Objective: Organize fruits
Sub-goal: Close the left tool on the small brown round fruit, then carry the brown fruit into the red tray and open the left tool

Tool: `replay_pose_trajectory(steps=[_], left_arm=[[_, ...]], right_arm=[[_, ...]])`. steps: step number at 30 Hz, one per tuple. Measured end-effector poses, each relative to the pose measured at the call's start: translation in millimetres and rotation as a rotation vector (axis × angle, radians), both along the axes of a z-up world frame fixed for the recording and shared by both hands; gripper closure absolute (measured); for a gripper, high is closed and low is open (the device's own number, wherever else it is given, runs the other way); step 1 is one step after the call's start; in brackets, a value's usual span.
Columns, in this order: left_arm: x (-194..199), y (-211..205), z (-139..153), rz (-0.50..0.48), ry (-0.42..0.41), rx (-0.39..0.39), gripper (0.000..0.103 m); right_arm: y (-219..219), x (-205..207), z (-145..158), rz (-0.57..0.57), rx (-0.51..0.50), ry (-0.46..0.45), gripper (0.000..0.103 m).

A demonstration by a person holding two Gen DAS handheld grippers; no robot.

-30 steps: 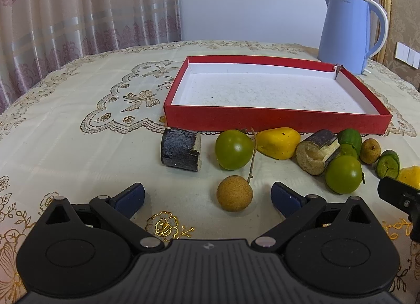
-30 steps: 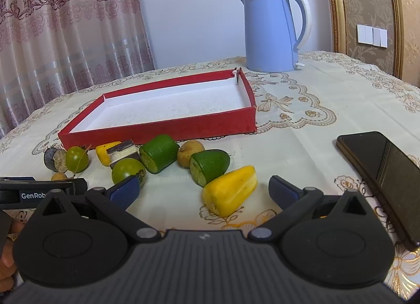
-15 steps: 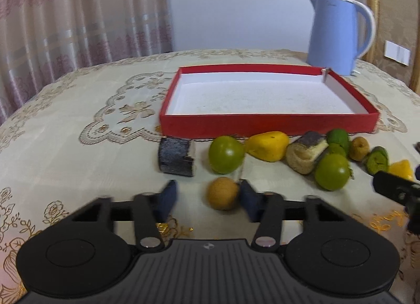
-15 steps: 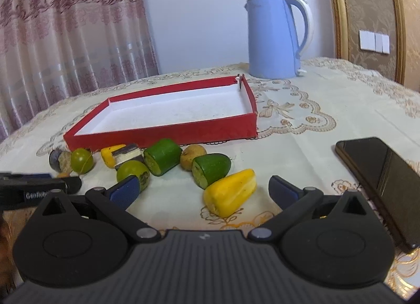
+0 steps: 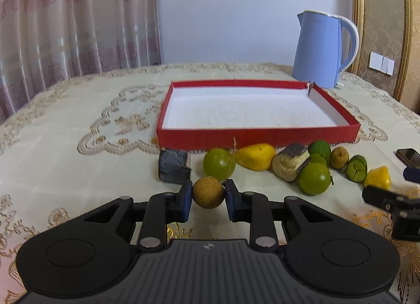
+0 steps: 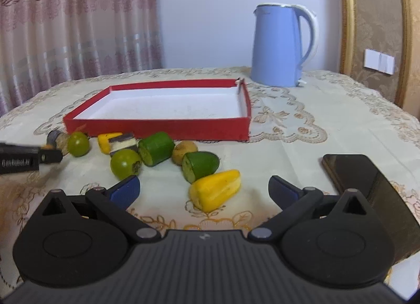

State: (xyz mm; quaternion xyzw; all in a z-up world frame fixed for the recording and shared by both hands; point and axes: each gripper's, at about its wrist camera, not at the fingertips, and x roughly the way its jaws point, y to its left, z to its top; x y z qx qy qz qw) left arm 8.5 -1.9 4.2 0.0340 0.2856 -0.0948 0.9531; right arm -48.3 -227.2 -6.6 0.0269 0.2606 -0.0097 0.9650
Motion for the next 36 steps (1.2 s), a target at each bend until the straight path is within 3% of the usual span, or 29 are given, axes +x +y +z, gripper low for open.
replay_pose_trajectory(steps=[2,5,14,21,25,36], left_arm=[[-1.0,-1.7,2.7,-0.001,-0.013,0.004,0.078],[-0.2,-6.4,7.3,-0.010,-0.030,0.012,0.078],[29.3,-23.2,35.1,-0.006,-0.093,0.052,0.078],[88.4,-45.1,43.7,0.015,-0.067,0.099,0.078],[115.3,-58.2,38.5,0.011,-0.012,0.105,0.078],[147.0,-85.6,27.1,0.033,0.025,0.179,0.078]], right_arm=[[-2.2,-0.2,-1.6,0.005,-0.008,0.005,0.001],[-4.9,0.9,-2.4,0.002,-0.009,0.010,0.012],[-8.6,5.3,-5.7,0.016,0.003,0.020,0.012],[-13.5,3.7,-5.7,0.012,0.035,0.008,0.012],[-14.3,2.9,-5.7,0.013,0.040,0.002,0.012],[-15.6,2.7,-5.5,0.014,0.053,0.000,0.012]])
